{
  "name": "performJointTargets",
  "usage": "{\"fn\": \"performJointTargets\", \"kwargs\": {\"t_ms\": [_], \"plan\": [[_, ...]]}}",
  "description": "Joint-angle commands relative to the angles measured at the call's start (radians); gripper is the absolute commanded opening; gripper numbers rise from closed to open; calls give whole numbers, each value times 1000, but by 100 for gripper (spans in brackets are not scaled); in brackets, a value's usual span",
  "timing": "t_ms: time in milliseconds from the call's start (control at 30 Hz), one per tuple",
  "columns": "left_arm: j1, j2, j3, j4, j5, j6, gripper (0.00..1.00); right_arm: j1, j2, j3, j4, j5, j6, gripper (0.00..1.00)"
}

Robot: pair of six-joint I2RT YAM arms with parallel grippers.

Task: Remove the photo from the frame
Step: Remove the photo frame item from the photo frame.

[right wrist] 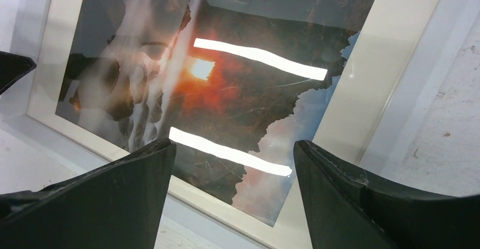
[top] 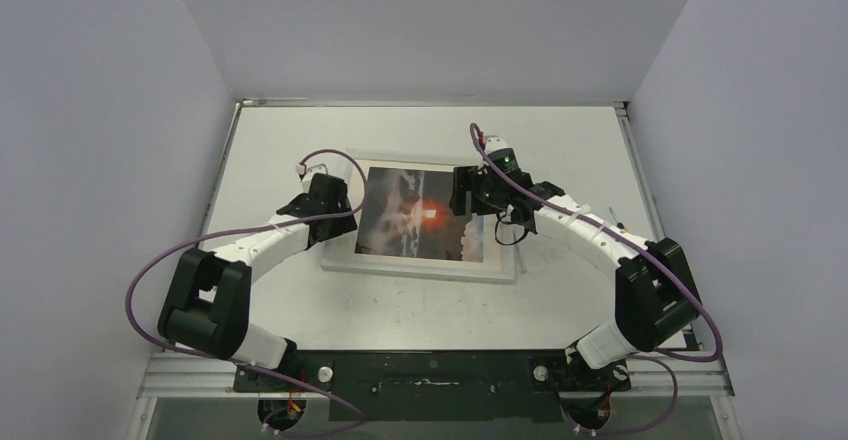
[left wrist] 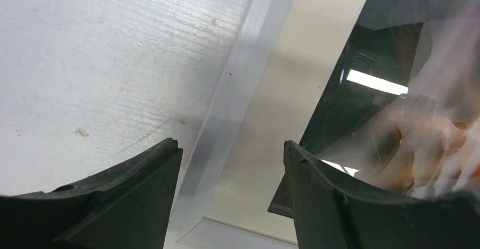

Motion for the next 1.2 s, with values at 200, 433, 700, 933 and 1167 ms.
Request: {"fn": "performJointTargets", "kwargs": {"t_ms": [200,433,700,933,1167], "plan": [[17,138,104,-97,-70,39,50,16,-18,-8,95,-70,10,77],[5,223,177,-180,-108,30,24,17,-16,-38,131,-121,16,76],[-45,143,232,-287,-231,5,0,57,-3,-47,177,-201,51,76],[-63,73,259,-335,-222,3,0,121,40,59,169,-220,47,70],[-58,50,194,-246,-103,19,42,116,34,62,121,-153,34,70]]}}
